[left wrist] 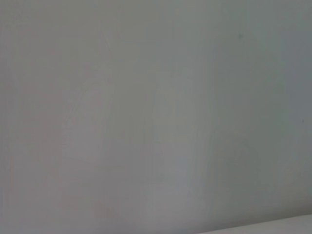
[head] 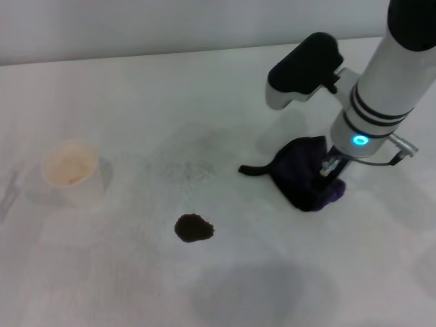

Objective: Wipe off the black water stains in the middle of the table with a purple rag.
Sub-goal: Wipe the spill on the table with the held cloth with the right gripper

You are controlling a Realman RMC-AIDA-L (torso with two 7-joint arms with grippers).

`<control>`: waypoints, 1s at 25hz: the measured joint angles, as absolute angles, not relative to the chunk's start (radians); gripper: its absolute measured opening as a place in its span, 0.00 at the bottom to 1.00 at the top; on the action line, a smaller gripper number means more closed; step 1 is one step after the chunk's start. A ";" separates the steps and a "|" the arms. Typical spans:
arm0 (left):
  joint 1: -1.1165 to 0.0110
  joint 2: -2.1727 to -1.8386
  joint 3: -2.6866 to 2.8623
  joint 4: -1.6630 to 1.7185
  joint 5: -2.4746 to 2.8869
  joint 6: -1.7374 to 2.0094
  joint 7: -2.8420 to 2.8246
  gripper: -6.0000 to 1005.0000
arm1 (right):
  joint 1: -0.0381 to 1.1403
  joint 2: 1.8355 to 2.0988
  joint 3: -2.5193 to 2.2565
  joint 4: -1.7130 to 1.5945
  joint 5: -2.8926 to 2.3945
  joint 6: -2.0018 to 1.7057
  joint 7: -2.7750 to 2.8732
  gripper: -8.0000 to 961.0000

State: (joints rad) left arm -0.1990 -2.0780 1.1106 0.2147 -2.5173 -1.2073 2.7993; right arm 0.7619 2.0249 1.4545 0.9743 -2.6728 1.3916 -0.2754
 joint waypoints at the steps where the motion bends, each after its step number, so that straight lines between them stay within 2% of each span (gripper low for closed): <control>1: -0.199 -2.078 1.111 0.215 -2.517 -1.207 2.799 0.87 | 0.762 2.025 1.441 0.981 -2.654 1.390 -0.275 0.14; 15: -0.198 -2.075 1.111 0.219 -2.490 -1.245 2.800 0.87 | 0.826 2.028 1.173 1.038 -2.386 1.274 -0.265 0.14; 25: -0.199 -2.075 1.111 0.218 -2.480 -1.246 2.800 0.87 | 0.973 2.028 0.893 0.971 -2.106 1.100 -0.245 0.14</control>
